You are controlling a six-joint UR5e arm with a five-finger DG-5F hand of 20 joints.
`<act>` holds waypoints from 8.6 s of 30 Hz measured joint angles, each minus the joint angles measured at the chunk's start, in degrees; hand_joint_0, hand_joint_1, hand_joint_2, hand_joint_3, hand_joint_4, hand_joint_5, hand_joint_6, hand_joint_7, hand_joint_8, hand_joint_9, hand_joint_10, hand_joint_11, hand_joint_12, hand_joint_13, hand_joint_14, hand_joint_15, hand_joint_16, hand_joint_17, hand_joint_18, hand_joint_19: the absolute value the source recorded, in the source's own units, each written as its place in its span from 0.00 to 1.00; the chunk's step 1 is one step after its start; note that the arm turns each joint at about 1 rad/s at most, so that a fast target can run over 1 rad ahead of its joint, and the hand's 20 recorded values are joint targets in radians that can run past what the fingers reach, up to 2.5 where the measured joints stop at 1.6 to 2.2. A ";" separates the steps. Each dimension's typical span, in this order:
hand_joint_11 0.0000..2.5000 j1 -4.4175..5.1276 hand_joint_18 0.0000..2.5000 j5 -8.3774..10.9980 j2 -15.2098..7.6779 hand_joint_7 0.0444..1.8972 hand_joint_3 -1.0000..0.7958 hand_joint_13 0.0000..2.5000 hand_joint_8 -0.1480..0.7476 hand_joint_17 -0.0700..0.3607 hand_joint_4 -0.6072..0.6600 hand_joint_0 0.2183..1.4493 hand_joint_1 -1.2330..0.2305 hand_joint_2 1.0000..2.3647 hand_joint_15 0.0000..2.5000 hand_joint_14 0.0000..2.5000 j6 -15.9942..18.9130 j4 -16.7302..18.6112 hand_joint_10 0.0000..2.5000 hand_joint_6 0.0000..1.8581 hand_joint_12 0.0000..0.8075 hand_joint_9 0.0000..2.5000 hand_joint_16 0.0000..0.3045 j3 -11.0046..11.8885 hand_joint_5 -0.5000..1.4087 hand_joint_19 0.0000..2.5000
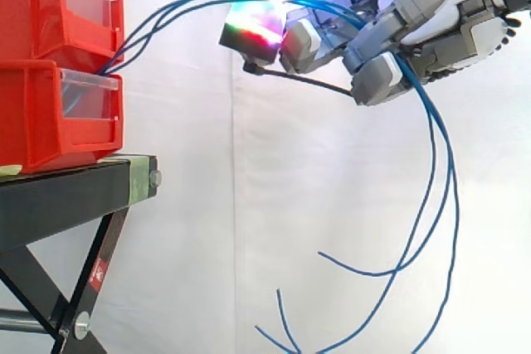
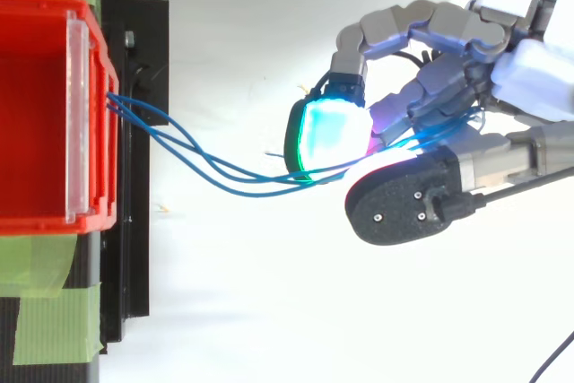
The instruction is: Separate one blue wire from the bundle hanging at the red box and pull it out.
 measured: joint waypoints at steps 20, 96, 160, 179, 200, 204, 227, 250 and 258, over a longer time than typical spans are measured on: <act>0.57 0.02 0.38 0.00 0.00 0.61 0.40 0.44 0.40 0.39 0.49 0.48 0.19 0.02 0.14 1.00 0.03 0.00 0.01 0.39 0.36 0.24 0.14 0.01 0.13 0.53; 0.58 0.01 0.37 0.00 -0.01 0.67 0.28 0.43 0.49 0.45 0.58 0.24 0.35 0.00 0.14 1.00 0.03 0.00 0.01 0.36 0.42 0.31 0.18 0.03 0.16 0.50; 0.61 0.05 0.36 -0.01 0.00 0.61 0.38 0.41 0.44 0.41 0.52 0.41 0.19 0.01 0.16 1.00 0.02 0.36 0.01 0.43 0.39 0.29 0.16 0.02 0.14 0.50; 0.61 0.15 0.37 0.00 0.00 0.62 0.28 0.42 0.47 0.43 0.53 0.27 0.29 0.00 0.14 1.00 0.02 0.35 0.01 0.41 0.41 0.30 0.17 0.02 0.14 0.50; 0.61 0.18 0.38 0.00 0.00 0.60 0.43 0.44 0.45 0.40 0.53 0.39 0.34 0.02 0.14 1.00 0.03 0.37 0.00 0.42 0.39 0.33 0.15 0.03 0.15 0.50; 0.61 0.25 0.36 0.00 0.00 0.63 0.46 0.41 0.45 0.42 0.50 0.40 0.30 0.01 0.16 1.00 0.03 0.38 0.01 0.41 0.40 0.30 0.16 0.03 0.14 0.51; 0.60 0.35 0.36 -0.01 0.00 0.63 0.30 0.41 0.46 0.42 0.51 0.30 0.28 0.00 0.14 1.00 0.02 0.40 0.01 0.40 0.41 0.28 0.16 0.04 0.14 0.51; 0.59 0.37 0.39 0.00 0.00 0.63 0.30 0.43 0.50 0.45 0.55 0.25 0.37 0.00 0.13 1.00 0.03 0.35 0.01 0.41 0.43 0.30 0.18 0.01 0.14 0.49; 0.59 0.37 0.39 0.00 0.00 0.63 0.28 0.43 0.50 0.46 0.55 0.23 0.36 0.00 0.13 1.00 0.03 0.36 0.01 0.40 0.45 0.29 0.19 0.04 0.14 0.49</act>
